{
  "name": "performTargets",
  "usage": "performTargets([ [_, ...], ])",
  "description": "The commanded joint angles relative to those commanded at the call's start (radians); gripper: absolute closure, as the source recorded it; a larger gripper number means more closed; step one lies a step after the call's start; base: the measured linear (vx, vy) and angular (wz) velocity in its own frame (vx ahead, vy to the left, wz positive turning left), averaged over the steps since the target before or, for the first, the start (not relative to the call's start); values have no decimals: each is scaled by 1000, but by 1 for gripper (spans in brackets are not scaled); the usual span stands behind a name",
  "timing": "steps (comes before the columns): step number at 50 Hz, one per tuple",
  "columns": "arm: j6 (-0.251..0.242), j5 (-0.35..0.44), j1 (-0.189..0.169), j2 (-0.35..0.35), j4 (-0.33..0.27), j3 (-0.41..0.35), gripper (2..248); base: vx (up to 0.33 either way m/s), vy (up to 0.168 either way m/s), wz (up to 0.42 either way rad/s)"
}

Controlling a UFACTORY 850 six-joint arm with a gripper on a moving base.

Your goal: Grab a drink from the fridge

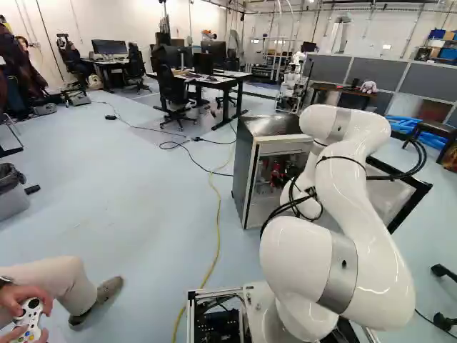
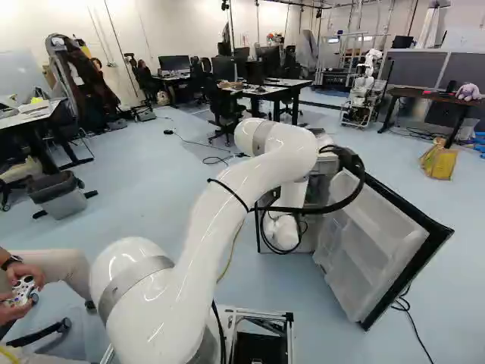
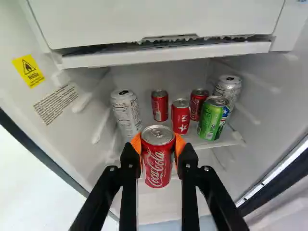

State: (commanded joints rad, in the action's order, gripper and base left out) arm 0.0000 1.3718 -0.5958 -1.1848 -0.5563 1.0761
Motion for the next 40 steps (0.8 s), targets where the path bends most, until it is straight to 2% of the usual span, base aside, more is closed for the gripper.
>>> performTargets([
  [28,0,0,-41,171,0,-220,162,0,0,0],
  [40,0,0,-44,228,0,-278,162,0,0,0],
])
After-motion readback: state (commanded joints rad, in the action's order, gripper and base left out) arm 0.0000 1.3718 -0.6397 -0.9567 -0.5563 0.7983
